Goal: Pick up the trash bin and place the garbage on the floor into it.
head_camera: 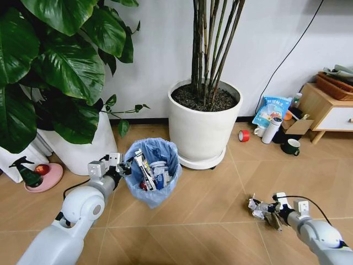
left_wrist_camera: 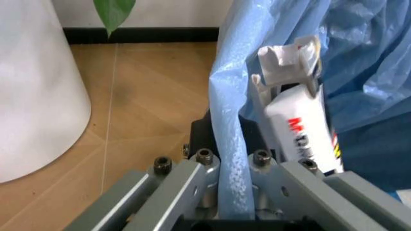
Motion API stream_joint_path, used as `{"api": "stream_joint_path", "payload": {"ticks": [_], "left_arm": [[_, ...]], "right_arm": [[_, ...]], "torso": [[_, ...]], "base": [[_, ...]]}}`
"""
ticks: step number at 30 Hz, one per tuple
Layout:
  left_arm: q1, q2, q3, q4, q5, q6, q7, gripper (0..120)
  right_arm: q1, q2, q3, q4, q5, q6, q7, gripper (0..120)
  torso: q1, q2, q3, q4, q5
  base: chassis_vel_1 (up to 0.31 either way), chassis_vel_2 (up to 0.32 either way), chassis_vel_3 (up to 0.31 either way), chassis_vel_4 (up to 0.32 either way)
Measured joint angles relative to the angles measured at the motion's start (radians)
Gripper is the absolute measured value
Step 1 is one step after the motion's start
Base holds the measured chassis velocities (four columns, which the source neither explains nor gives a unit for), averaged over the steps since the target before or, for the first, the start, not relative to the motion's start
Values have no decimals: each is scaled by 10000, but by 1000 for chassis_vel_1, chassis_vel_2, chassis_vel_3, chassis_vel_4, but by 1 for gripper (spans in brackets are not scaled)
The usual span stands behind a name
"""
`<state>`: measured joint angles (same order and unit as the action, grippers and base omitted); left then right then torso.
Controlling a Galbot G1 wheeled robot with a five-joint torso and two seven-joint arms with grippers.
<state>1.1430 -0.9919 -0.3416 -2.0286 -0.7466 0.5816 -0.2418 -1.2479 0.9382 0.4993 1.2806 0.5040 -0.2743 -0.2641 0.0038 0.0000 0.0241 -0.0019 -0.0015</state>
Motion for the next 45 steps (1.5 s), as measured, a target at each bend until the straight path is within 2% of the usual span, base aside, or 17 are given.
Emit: {"api": "stream_joint_path", "payload": {"ticks": [2,4,7,12,16,19,24,27,29,30,32,34,36,38,39,43,45], "left_arm": [[-12,-5,0,10,1,-3,10,0],[-31,-21,3,40,24,-18,24,0],[-33,-27,21,52,33,-28,42,0],[-64,10,22,97,34,-39,82,0],[-127,27,33,125,30,-48,97,0],[-142,29,54,125,23,-52,100,0],[-145,29,54,136,23,-61,101,0],[-152,39,54,137,23,-68,100,0],[-155,43,54,137,22,-69,99,0],[-157,80,53,137,11,-75,97,0],[-155,91,53,137,3,-76,96,0],[-123,101,51,127,-1,-81,78,0],[-105,96,52,114,-2,-83,63,0],[-69,79,53,74,-4,-85,25,0],[-69,79,53,74,-4,-85,25,0],[-15,75,66,47,-3,-87,-10,0],[-9,75,68,48,-1,-87,-10,0]], "right_arm": [[115,20,-108,-227,-99,8,31,100],[281,87,-255,-637,-204,8,110,100],[469,198,-350,-1086,-297,49,212,100],[688,360,-512,-1704,-392,155,282,100],[906,495,-588,-2205,-454,299,292,92],[1005,584,-605,-2449,-469,423,337,75],[985,613,-613,-2471,-467,468,427,63],[983,675,-644,-2500,-456,499,566,49],[988,691,-645,-2507,-455,499,584,47],[1002,788,-645,-2518,-444,500,667,32],[1000,829,-635,-2507,-431,500,703,27],[944,898,-576,-2361,-320,491,864,16],[872,918,-500,-2122,-208,454,957,13],[690,921,-285,-1410,93,378,1104,1],[690,921,-285,-1410,93,378,1104,1],[256,750,156,450,347,418,1211,0],[142,673,213,918,394,400,1223,0]], "torso": [[0,0,0,0,-1],[0,0,0,-2,15],[0,0,0,-4,4],[0,0,0,-4,9],[0,0,-1,-3,7],[0,0,-1,-3,6],[0,0,-1,-3,5],[0,0,-1,-4,3],[0,0,-1,-4,3],[0,0,-2,-6,5],[0,0,-1,-6,7],[0,0,-1,-5,13],[0,-2,0,-5,16],[0,-2,0,-4,15],[0,-2,0,-4,15],[0,-2,0,-3,7],[0,-2,0,-3,3]], "base": [[0,0,0,0],[0,0,0,0],[0,0,0,0],[0,0,0,0],[0,0,0,0],[0,0,0,0],[0,0,0,0],[0,0,0,0],[0,0,0,0],[0,0,0,0],[0,0,0,0],[0,0,0,0],[0,0,0,0],[0,0,0,0],[0,0,0,0],[0,0,0,0],[0,0,0,0]]}}
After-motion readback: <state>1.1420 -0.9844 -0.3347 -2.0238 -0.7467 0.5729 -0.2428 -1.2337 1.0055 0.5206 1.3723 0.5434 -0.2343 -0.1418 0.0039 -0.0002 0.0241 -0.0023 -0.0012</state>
